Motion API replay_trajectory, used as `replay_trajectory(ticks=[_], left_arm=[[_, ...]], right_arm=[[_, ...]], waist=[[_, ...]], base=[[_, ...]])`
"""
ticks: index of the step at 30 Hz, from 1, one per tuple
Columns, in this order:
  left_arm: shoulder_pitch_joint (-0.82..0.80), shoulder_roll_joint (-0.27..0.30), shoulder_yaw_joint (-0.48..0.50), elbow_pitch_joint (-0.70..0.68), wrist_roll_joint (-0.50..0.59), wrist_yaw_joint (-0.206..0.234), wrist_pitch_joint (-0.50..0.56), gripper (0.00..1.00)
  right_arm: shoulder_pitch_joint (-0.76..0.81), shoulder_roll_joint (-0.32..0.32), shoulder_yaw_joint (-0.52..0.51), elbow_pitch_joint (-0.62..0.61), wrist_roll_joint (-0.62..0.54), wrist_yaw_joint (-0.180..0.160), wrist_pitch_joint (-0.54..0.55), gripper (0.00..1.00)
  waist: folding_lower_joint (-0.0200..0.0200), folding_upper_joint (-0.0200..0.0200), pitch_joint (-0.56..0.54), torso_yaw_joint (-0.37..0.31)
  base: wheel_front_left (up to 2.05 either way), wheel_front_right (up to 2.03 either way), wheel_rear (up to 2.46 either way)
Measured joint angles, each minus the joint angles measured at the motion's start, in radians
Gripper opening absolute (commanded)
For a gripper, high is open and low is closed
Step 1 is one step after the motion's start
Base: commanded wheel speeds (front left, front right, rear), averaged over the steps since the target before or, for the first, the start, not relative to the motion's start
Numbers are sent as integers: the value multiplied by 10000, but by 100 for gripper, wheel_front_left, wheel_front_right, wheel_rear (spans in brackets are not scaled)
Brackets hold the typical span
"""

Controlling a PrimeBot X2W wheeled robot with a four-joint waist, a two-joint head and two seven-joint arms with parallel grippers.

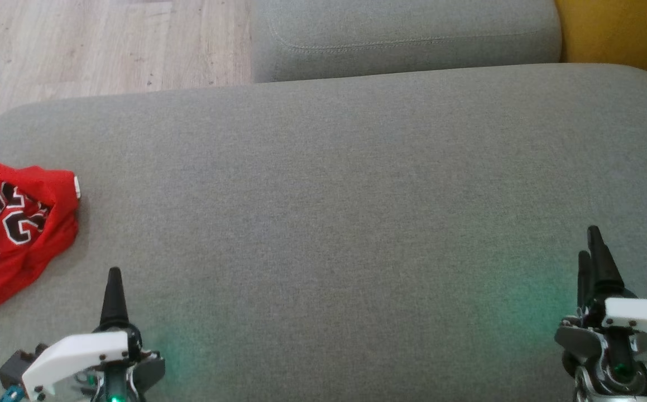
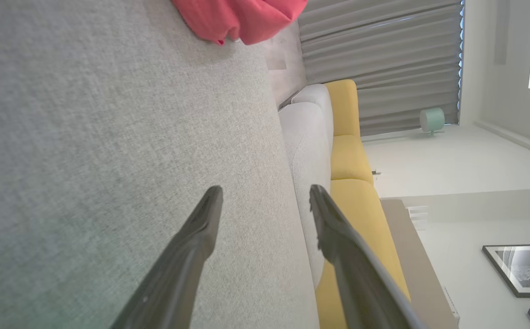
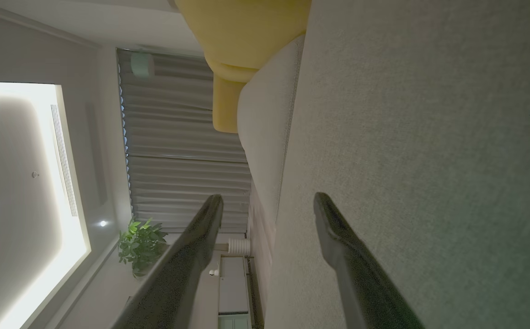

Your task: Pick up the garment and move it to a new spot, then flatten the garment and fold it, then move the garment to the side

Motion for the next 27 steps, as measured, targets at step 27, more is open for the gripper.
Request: replay_trajectory(ticks=[27], left_arm=[[-705, 194, -543, 604, 3802, 0, -756, 100]], right_arm=[[-1022, -290, 800, 619, -3800, 0, -732, 100]], waist=[[0, 0, 138, -70]], base=[[0, 0, 0]])
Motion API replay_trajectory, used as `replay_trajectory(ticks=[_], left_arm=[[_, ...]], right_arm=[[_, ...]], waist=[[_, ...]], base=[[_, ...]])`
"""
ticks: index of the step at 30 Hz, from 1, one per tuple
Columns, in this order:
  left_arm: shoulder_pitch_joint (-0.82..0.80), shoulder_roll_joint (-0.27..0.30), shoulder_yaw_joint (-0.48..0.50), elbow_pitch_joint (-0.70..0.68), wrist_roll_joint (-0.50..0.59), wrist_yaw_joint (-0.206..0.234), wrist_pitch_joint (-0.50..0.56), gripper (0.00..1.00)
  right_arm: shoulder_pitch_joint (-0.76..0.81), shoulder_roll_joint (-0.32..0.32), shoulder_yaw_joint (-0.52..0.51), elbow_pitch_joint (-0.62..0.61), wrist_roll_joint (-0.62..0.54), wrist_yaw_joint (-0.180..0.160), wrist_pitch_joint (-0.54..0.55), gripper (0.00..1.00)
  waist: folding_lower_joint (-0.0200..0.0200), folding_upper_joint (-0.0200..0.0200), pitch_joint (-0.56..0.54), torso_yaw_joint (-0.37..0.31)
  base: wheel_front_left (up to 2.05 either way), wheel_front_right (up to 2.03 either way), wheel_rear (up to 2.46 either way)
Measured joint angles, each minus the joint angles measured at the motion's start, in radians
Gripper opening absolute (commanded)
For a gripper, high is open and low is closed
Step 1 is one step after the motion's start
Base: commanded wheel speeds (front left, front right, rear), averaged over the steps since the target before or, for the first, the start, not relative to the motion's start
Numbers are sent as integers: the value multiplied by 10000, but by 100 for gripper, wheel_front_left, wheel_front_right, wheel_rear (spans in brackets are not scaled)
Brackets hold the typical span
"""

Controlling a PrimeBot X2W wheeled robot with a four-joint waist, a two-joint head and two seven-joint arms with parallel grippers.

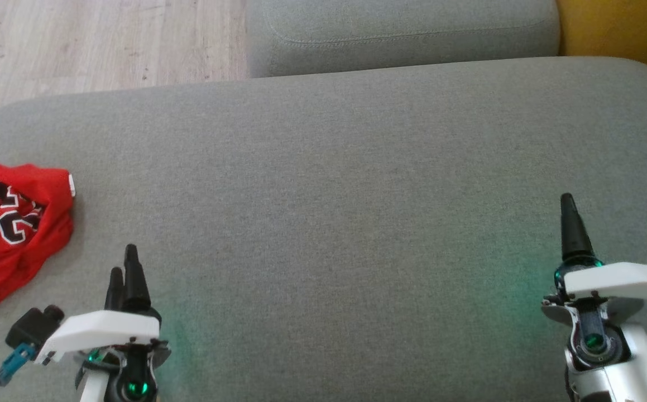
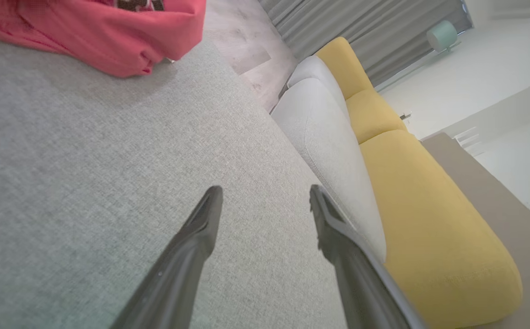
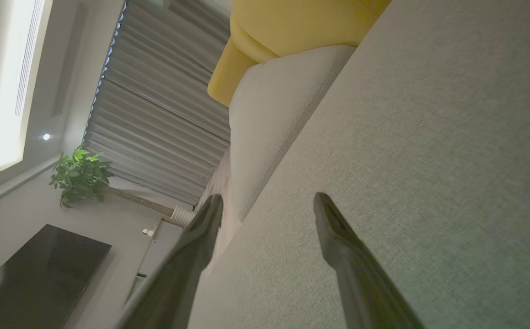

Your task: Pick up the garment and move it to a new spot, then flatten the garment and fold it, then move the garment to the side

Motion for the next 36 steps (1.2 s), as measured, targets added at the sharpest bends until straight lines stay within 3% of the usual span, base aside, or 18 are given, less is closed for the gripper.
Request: replay_trajectory(ticks=[36], left_arm=[[-985, -205, -577, 1066, 4968, 182, -1051, 100]], right_arm=[[-1268, 2, 857, 1423, -4982, 0, -1028, 100]], waist=[[0, 0, 180, -75]], base=[[0, 0, 0]])
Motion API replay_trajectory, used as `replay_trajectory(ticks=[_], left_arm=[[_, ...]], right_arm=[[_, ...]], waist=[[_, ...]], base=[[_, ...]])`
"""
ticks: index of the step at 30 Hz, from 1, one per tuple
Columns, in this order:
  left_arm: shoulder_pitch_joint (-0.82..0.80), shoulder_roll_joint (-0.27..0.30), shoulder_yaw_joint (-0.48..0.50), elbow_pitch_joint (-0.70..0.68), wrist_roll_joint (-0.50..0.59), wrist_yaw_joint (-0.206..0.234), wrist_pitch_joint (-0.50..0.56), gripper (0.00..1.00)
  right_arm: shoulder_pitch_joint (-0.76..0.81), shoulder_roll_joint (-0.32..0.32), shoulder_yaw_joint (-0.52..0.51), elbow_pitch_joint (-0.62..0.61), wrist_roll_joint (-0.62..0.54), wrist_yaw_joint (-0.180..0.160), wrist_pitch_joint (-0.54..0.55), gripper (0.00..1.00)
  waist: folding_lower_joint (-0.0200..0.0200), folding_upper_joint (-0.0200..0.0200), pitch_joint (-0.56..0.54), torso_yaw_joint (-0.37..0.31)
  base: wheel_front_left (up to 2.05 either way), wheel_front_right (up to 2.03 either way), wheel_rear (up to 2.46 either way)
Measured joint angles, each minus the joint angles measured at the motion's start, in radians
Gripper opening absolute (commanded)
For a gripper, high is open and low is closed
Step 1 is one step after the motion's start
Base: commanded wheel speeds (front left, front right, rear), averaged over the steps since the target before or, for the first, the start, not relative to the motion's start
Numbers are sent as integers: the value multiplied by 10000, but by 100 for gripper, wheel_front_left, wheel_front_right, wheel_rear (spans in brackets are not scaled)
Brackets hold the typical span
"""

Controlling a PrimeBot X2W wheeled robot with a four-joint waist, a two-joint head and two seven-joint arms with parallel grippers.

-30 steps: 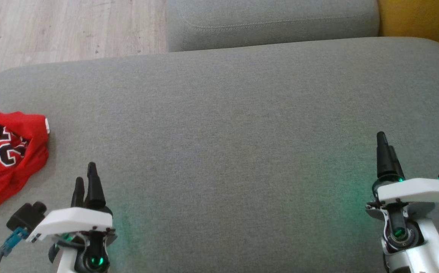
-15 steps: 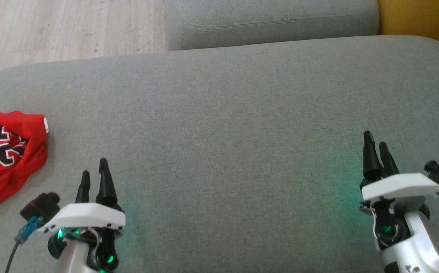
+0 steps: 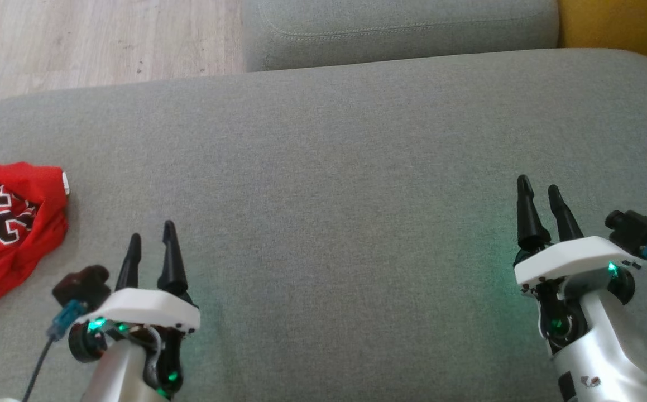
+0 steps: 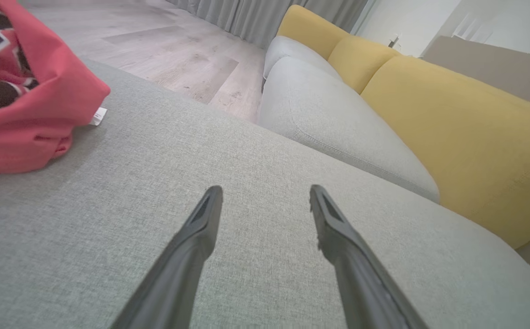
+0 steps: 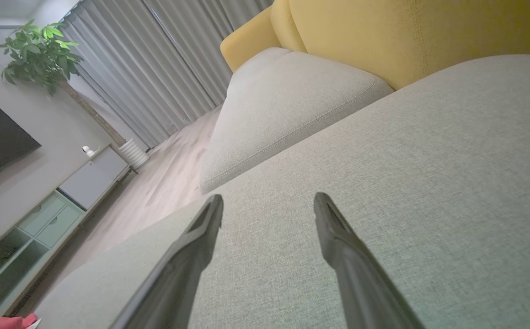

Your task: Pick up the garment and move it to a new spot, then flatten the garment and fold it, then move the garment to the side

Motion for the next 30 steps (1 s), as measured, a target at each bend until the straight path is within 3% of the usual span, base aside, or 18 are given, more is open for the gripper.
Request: replay_trajectory(ticks=[30], left_arm=[[-161, -48, -71, 725, 3438, 449, -853, 100]], right_arm=[[-420, -40, 255, 1149, -4065, 0, -836, 100]], waist=[[-1, 0, -101, -84]], base=[[0, 0, 0]])
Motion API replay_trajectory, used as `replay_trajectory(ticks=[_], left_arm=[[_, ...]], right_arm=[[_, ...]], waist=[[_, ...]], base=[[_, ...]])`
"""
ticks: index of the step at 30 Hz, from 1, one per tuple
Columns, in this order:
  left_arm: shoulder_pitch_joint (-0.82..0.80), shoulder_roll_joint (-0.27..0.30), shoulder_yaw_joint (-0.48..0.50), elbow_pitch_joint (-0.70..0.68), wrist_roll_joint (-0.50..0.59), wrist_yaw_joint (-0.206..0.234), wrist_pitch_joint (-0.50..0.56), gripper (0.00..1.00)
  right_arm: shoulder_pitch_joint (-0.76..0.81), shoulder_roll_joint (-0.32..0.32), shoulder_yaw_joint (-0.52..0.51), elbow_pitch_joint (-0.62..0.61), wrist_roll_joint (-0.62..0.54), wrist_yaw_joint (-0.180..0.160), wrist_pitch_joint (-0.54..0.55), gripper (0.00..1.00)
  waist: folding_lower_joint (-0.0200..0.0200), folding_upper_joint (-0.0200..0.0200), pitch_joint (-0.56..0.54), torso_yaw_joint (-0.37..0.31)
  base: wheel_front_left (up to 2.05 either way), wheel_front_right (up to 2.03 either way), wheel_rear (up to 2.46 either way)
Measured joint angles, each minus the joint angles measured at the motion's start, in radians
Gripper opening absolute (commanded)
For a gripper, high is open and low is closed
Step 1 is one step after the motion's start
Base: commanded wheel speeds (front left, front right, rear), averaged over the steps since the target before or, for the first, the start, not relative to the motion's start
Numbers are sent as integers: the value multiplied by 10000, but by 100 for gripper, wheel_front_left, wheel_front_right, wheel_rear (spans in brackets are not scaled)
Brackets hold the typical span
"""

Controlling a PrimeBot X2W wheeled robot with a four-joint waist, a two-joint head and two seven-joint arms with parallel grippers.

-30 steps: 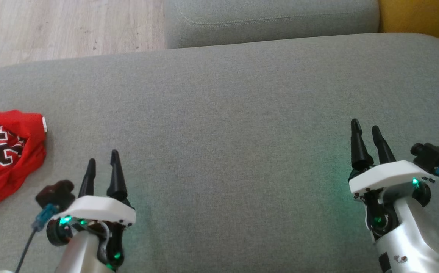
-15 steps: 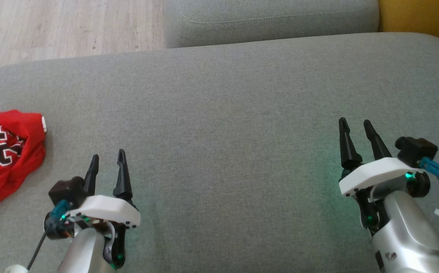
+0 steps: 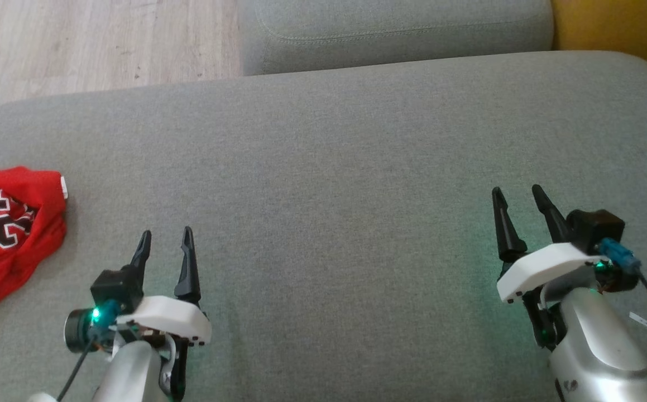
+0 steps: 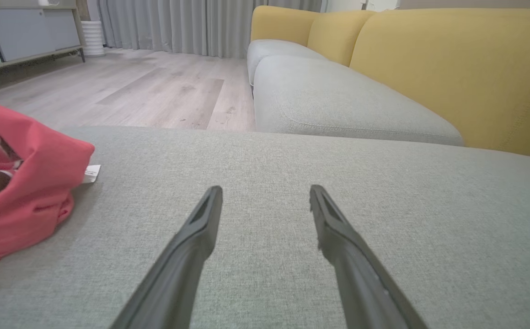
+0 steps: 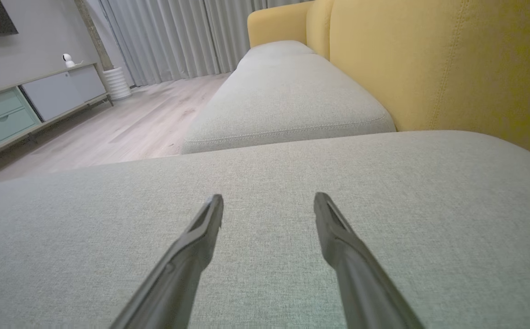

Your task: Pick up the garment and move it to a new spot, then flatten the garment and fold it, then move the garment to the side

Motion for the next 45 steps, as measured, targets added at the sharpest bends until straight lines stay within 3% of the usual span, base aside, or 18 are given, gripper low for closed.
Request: replay_trajectory(ticks=[12, 32, 39, 45], left_arm=[[346, -58, 366, 0, 1112, 556, -336, 100], [430, -67, 619, -167, 978, 671, -336, 100], [433, -69, 405, -192, 859, 673, -336, 100], [493, -82, 109, -234, 729, 692, -336, 100]], right_arm=[[2, 105, -593, 219, -1597, 0, -366, 100], [9, 311, -899, 357, -1770, 0, -366, 100], [15, 309, -671, 351, -1733, 0, -366, 100], [36, 311, -407, 351, -1499, 0, -366, 100]], waist=[[0, 0, -44, -58], [0, 0, 28, 136], [0, 0, 129, 621], [0, 0, 176, 1582]], base=[[0, 0, 0], [0, 0, 0], [0, 0, 0], [0, 0, 0]])
